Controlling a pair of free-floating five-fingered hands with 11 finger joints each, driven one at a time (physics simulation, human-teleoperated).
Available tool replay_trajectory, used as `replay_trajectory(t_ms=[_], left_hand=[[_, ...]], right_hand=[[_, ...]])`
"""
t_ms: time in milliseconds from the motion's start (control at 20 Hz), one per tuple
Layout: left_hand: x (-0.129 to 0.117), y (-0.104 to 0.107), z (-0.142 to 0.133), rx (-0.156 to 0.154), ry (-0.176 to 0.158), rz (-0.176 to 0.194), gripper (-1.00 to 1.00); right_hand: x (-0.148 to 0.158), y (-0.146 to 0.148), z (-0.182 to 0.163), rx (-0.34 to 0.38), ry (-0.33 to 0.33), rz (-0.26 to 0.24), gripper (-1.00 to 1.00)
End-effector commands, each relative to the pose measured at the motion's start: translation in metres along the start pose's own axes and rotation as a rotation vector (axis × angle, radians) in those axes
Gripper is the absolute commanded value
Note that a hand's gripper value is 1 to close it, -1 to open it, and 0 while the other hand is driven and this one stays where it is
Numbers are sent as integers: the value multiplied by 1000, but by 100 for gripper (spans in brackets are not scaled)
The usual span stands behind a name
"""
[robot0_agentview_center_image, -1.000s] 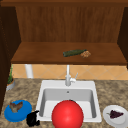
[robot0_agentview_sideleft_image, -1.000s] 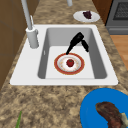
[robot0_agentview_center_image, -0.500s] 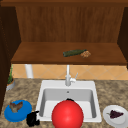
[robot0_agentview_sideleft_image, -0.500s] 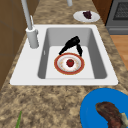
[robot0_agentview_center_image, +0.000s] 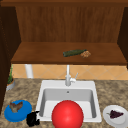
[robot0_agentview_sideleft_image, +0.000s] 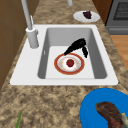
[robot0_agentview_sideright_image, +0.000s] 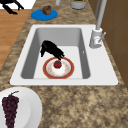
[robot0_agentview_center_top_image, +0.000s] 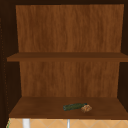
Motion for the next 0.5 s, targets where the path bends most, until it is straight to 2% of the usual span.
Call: replay_trajectory(t_ms=[0,50,100,150,250,450], left_hand=[[0,0,0,0,0,0,0],[0,0,0,0,0,0,0],[0,0,0,0,0,0,0],[0,0,0,0,0,0,0],[0,0,0,0,0,0,0],[0,0,0,0,0,0,0]], right_hand=[[3,4,-10,56,68,87,-100],[5,6,-20,73,66,85,-100],[4,12,-26,45,56,72,-100],[5,8,-34,45,43,48,-100],[2,22,-46,47,26,25,-100],[-5,53,-62,16,24,16,-100]])
